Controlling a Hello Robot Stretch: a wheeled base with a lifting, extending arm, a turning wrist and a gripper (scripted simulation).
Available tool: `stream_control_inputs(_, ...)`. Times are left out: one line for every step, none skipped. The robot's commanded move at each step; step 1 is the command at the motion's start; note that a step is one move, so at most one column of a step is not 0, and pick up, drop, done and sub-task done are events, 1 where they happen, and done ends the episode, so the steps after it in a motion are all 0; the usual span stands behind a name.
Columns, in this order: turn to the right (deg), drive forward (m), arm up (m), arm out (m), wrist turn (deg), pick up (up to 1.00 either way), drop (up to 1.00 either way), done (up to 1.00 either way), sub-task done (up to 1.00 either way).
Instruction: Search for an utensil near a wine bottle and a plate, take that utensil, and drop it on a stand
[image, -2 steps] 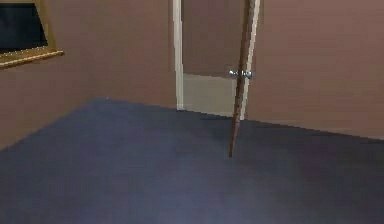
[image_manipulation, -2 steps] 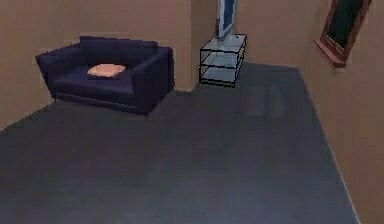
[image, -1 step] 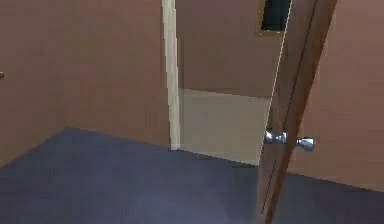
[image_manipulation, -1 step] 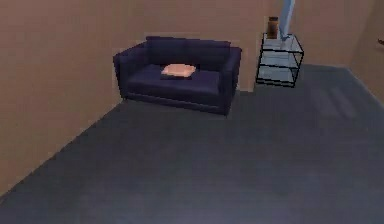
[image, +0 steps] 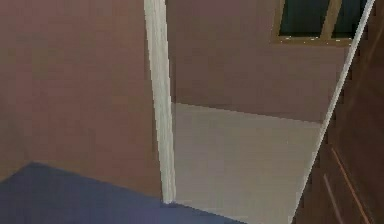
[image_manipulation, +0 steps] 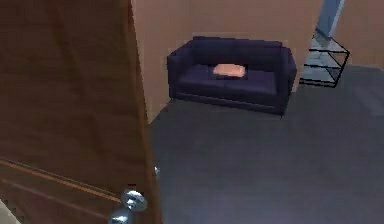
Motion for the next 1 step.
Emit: stream_control_inputs(12.0,0.0,0.0,0.0,0.0,0.0,0.0,0.0,0.0)
